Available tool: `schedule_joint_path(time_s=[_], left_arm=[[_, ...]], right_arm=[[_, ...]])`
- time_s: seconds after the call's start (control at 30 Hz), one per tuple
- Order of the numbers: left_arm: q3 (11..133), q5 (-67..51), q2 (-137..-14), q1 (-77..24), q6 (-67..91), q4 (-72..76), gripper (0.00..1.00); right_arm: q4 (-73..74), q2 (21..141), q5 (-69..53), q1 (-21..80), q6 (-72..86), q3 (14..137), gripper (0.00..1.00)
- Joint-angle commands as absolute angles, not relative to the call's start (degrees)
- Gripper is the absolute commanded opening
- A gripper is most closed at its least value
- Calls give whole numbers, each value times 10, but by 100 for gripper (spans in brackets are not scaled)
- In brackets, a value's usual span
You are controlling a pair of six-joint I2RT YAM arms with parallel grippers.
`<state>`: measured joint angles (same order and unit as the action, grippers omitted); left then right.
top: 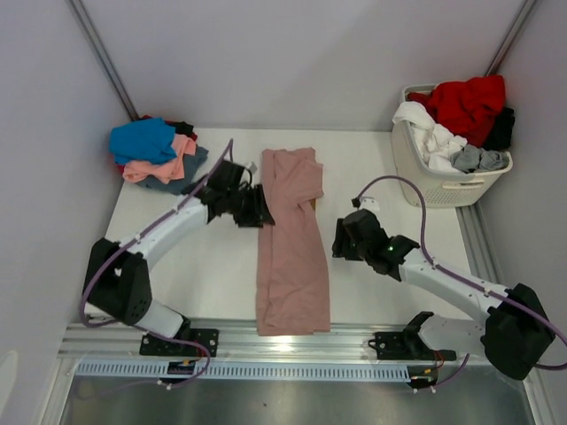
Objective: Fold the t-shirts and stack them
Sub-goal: Rotate the tshirt 90 degrees
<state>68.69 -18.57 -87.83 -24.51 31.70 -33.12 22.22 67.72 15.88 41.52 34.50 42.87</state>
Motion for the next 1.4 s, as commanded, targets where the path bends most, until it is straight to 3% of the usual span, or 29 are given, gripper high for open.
schedule_joint_path(time_s=[0.0, 0.13, 0.3, 0.7, 1.13, 1.37], left_arm=[[521, -171, -810, -270, 390, -275, 45], [327, -171, -677, -310, 455, -180, 46], [248, -149, -564, -337, 482, -154, 46], [85, -179, -366, -367, 523, -64, 47], [4, -192, -351, -412, 556, 26, 49], [-11, -170, -403, -465, 583, 93, 50]], right_arm=[[224, 623, 121, 416, 388, 360, 59], [175, 512, 84, 419, 420, 253, 61], [173, 403, 60, 418, 447, 185, 64], [108, 377, -36, 432, 499, 72, 63], [9, 398, -58, 477, 579, 10, 63], [-91, 490, -48, 520, 599, 16, 61]])
